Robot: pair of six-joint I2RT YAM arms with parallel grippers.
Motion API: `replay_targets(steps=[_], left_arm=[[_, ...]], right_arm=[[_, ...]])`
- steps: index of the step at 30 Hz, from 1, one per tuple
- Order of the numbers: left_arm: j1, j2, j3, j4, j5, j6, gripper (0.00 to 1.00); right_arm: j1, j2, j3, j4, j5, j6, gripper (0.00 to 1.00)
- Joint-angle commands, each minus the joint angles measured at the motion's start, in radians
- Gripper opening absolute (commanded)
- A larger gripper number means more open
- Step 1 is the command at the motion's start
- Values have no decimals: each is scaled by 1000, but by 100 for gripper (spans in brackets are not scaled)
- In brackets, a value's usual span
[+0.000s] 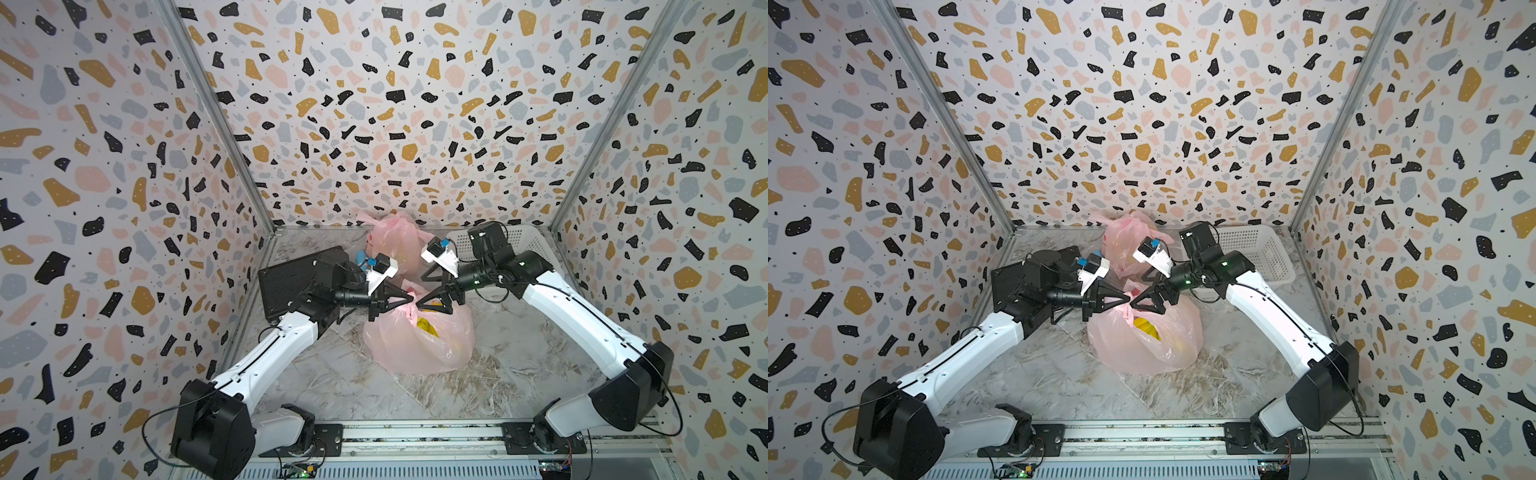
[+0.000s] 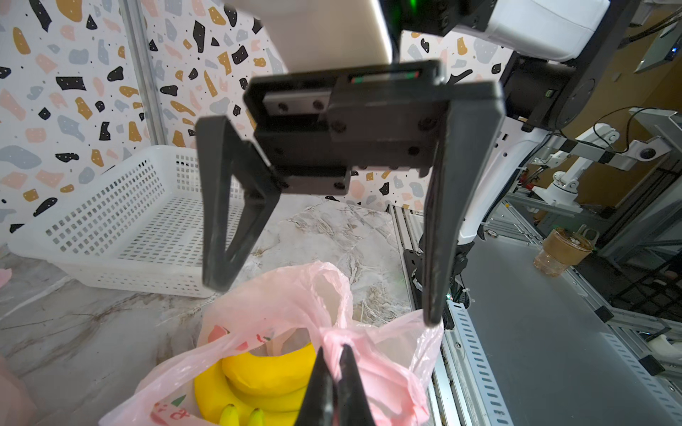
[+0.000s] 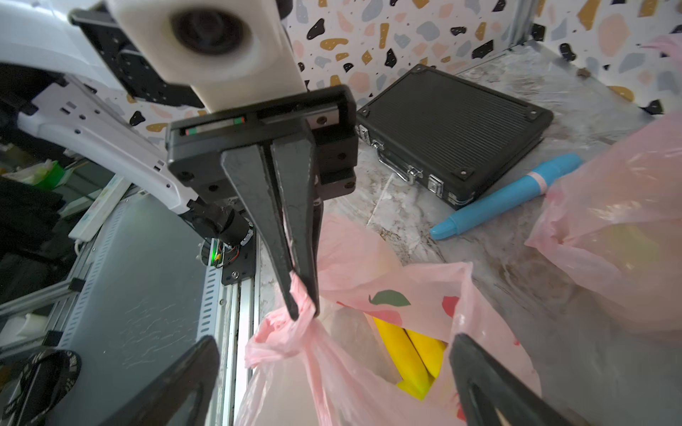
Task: Place the banana into a plastic bag & tie a knot
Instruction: Cross the plastic bag at the center of the board.
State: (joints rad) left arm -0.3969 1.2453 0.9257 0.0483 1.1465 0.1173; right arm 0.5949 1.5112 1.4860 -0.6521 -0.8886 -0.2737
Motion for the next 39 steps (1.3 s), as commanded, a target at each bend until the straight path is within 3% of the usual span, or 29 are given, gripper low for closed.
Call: replay_targets(steps=[1,10,18,21,25,31,35,38,39], left_arm=[[0,8,47,-39,41,58,0],[1,14,41,-45,41,70,0],[1,4,33,-54,41,74,0],[1,0,32,-68,41,84,0],[1,0,39,-90,43,94,0],[3,-4,46,-107,45,103,0],[3,-2,52,-109,47,100,0],[3,-5,62,-122,47,94,0],[3,-5,69,-137,47,91,0]], right_arm=[[10,5,46,-55,-127,-99,99],[75,103,116,-188,-56,-178,92],[92,127,134,-194,-12,-158,73],[92,120,135,-189,-4,-149,70],[92,112,141,-188,0,-137,54],[95,112,142,-194,-10,-134,52],[106,121,142,-211,-9,-142,36],[120,130,143,-217,21,-147,6],[124,132,145,-219,37,-148,0]])
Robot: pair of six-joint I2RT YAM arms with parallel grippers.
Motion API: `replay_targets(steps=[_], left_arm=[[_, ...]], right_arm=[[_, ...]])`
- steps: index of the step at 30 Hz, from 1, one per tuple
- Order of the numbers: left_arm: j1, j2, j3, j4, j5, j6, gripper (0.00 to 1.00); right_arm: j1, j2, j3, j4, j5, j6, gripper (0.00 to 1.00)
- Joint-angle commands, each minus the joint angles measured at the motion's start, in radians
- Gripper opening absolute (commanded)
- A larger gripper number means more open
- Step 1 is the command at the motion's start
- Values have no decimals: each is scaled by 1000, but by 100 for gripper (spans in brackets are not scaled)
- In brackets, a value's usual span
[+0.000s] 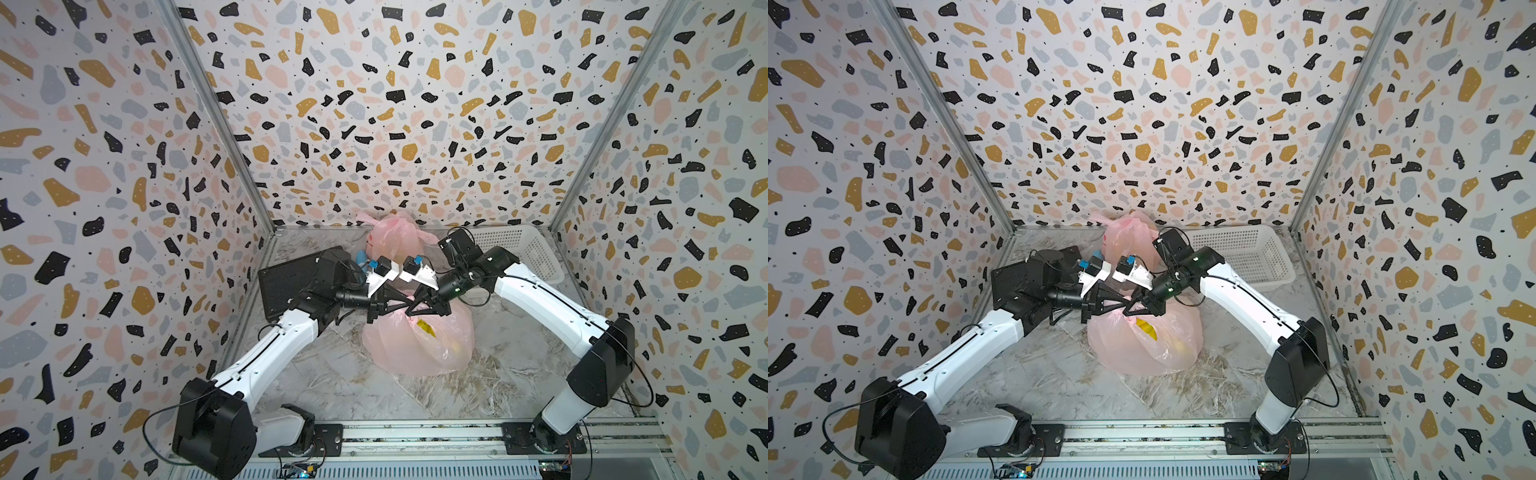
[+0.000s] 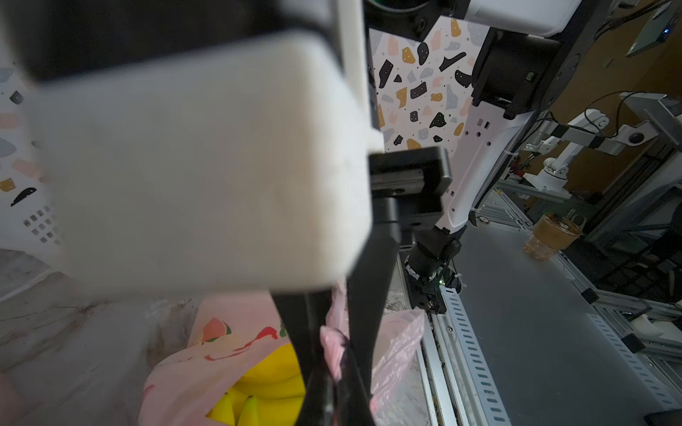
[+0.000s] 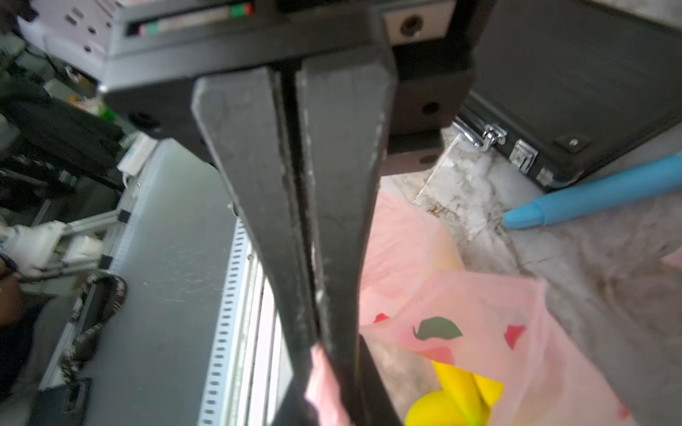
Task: Place the banana into a plastic bag & tie a knot
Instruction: Cross the plastic bag at the center of the board.
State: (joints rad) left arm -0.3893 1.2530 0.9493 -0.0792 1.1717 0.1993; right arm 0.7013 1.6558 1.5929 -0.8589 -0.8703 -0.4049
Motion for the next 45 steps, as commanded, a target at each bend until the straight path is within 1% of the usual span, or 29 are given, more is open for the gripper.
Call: replay_targets(steps=[1,4,6,7,9,10,14,16,18,21,26,29,32,33,35,38,39,40,41,42,44,45], left_arm=[[-5,-17,52,-26,18,8,14],[-5,-49,40,-34,-8,-20,46],[-5,-89,-4,8,-45,-68,57],[-5,-119,-30,36,-84,-101,61],[-5,-190,-92,102,-180,-174,67],[-5,-230,-133,152,-253,-227,70],[-5,-375,-253,188,-530,-342,73],[-9,-435,-317,212,-591,-376,74],[-29,-464,-357,214,-643,-382,75],[-78,-464,-378,188,-740,-326,75],[-108,-418,-383,227,-800,-250,77],[-121,-369,-365,242,-796,-211,77],[-140,-314,-338,255,-763,-179,77],[-143,-295,-329,262,-741,-170,75],[-145,-267,-305,255,-736,-161,70],[-145,-232,-268,225,-718,-139,45],[-145,-227,-258,211,-702,-136,34],[-145,-227,-248,192,-697,-135,18],[-145,-232,-243,178,-699,-145,6],[-145,-242,-242,158,-703,-153,0],[-145,-272,-241,117,-713,-193,0],[-146,-290,-243,97,-698,-212,0]], right_arm=[[18,-13,38,-5,41,-11,0],[20,-28,39,16,77,-1,0],[20,-47,28,47,96,17,0],[20,-57,23,62,105,21,0],[19,-77,9,94,142,38,0],[20,-86,3,98,151,36,0],[19,-117,-25,145,213,51,0],[20,-127,-32,148,216,49,0],[18,-126,-18,130,207,46,0],[20,-123,-4,110,196,50,0],[20,-131,-4,98,179,64,0],[20,-139,-10,99,180,71,0],[20,-140,-14,99,183,71,0],[19,-140,-17,99,185,69,0],[20,-140,-21,99,193,69,0],[18,-143,-24,100,206,69,0],[17,-144,-26,100,208,68,0],[15,-146,-27,100,215,66,0],[14,-146,-28,100,224,66,0],[11,-148,-30,99,238,65,0],[8,-151,-33,100,266,61,0],[7,-154,-36,103,282,58,0]])
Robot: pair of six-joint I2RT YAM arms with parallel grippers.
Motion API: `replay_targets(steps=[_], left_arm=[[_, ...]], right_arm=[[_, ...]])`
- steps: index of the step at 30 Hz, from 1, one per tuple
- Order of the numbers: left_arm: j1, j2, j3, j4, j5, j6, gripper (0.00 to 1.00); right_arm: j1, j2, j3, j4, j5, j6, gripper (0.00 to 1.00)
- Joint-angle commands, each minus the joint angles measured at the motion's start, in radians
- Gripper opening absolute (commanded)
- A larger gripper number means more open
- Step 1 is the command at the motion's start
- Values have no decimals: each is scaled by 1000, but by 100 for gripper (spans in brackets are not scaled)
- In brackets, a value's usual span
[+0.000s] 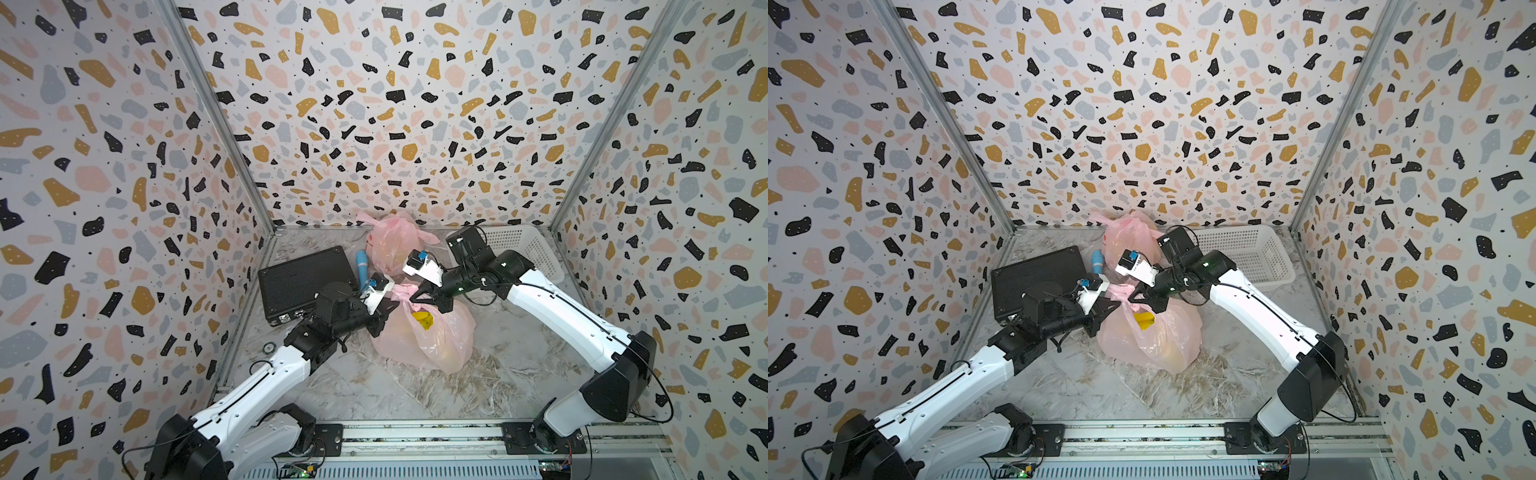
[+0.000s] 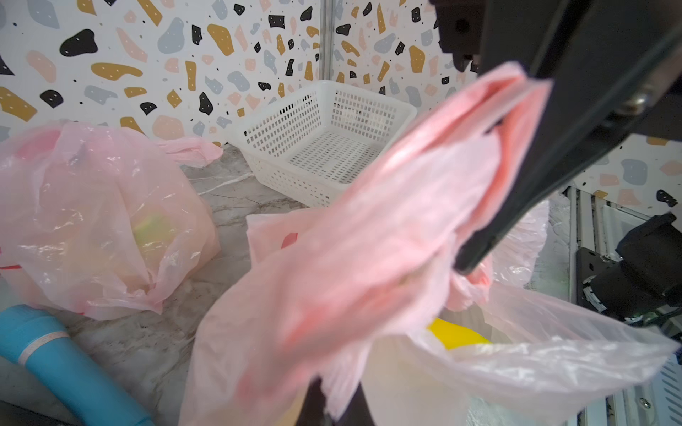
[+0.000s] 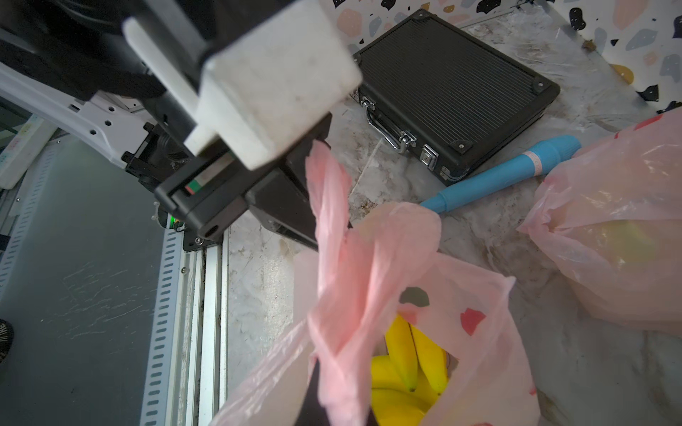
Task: Place the banana into a plastic bag & tie a knot
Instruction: Cross the plastic bag at the center of the board.
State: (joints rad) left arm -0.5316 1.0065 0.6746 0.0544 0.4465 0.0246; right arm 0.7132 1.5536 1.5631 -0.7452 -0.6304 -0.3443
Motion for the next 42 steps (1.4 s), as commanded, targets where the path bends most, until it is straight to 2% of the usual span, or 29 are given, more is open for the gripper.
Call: replay_targets(steps=[1,5,11,14,18,21,24,27,29,32,35,39,42], left_arm=[[-3,-63,27,-51,48,-61,0],[-13,-109,-7,-45,123,-141,0],[-27,-91,-50,92,216,-274,0],[-27,-125,-56,77,170,-275,22],[-24,-217,-20,-11,25,-267,50],[-19,-291,31,-70,-69,-266,59],[-12,-310,106,-129,-186,-265,64],[16,-220,210,-201,-266,-265,67],[45,-113,287,-257,-259,-255,67],[91,75,385,-281,-150,-233,65],[97,237,465,-287,-15,-187,63],[99,383,512,-271,94,-144,60],[98,452,518,-258,203,-133,53]], right_arm=[[-6,-54,-11,-6,50,-11,0],[-8,-66,-40,69,101,-10,0],[-6,-96,-130,286,139,-29,0],[-6,-123,-195,409,128,-27,0],[-6,-150,-247,490,100,-40,0],[-6,-157,-258,506,93,-52,0],[-6,-167,-282,539,73,-72,0],[-6,-191,-330,617,66,-79,0],[-6,-207,-361,664,68,-86,0],[-6,-228,-400,744,66,-98,0],[-6,-240,-421,766,82,-122,0],[-6,-248,-440,785,128,-154,0],[-6,-259,-473,853,162,-164,0]])
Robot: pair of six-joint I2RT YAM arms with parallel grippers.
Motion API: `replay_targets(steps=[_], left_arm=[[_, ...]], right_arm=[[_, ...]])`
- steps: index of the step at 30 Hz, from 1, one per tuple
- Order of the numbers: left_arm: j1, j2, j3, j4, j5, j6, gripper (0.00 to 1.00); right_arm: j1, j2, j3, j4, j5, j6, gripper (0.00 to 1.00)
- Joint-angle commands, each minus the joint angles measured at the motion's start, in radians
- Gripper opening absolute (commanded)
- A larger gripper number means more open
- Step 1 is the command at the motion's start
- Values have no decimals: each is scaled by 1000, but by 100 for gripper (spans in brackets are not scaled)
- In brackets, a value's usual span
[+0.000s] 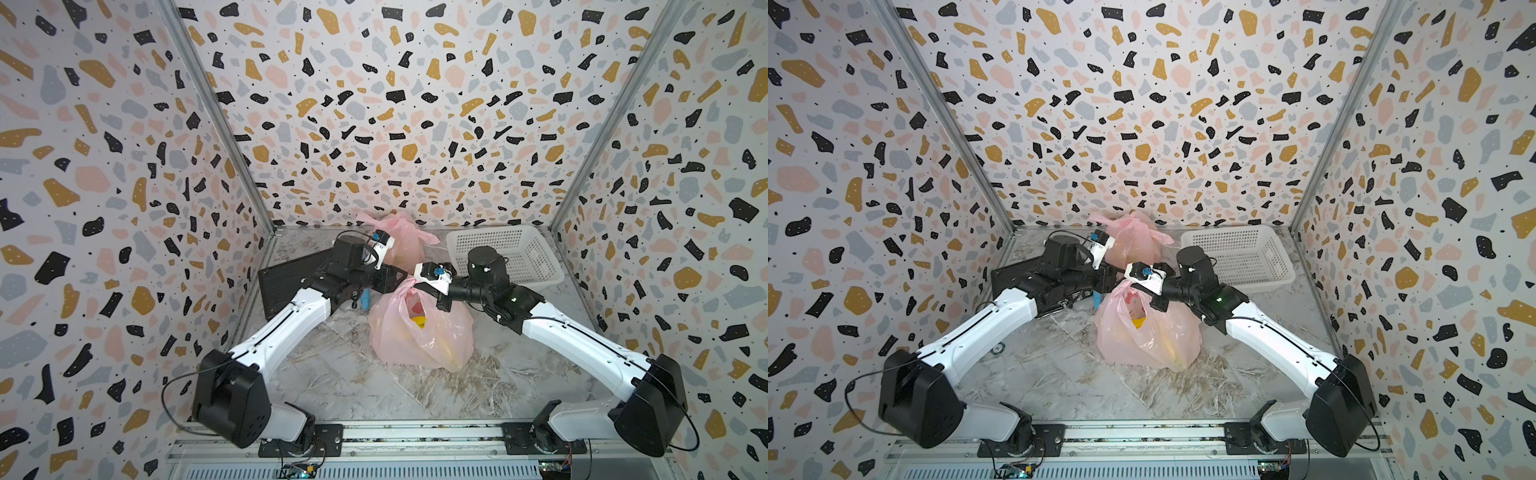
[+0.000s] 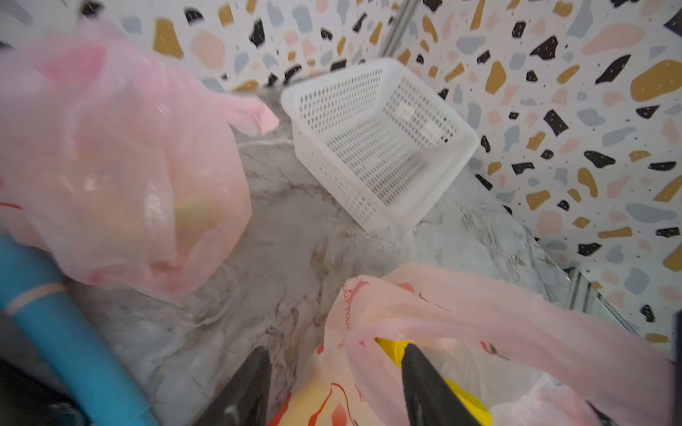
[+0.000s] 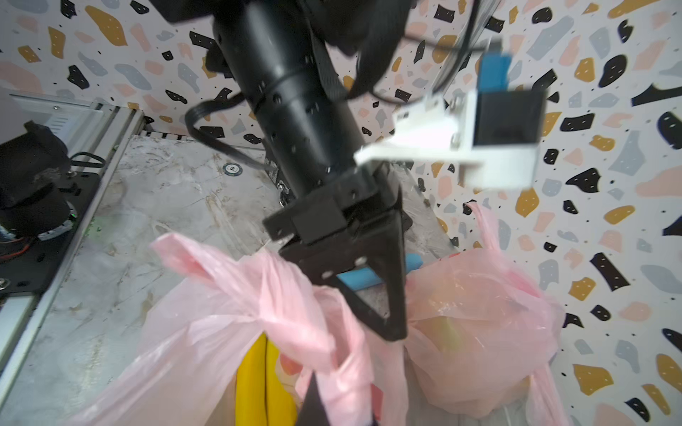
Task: Place the banana into a plastic bag & tie a knot
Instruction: Cross the plastic bag at the center of the board.
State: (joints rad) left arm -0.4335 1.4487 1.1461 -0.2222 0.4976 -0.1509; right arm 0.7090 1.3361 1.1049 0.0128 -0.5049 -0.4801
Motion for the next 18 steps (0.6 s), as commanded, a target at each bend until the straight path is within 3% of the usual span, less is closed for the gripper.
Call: replay_targets(steps=[1,9,18], left_arm=[[1,18,35,33,188,39,51],[1,-69,-139,213,262,-62,48],[-5,-157,-286,406,253,-193,48]], right_arm=[[-2,-43,-25,121,49,-29,0],[-2,-36,-75,299,111,-12,0],[1,19,-109,538,97,143,0]])
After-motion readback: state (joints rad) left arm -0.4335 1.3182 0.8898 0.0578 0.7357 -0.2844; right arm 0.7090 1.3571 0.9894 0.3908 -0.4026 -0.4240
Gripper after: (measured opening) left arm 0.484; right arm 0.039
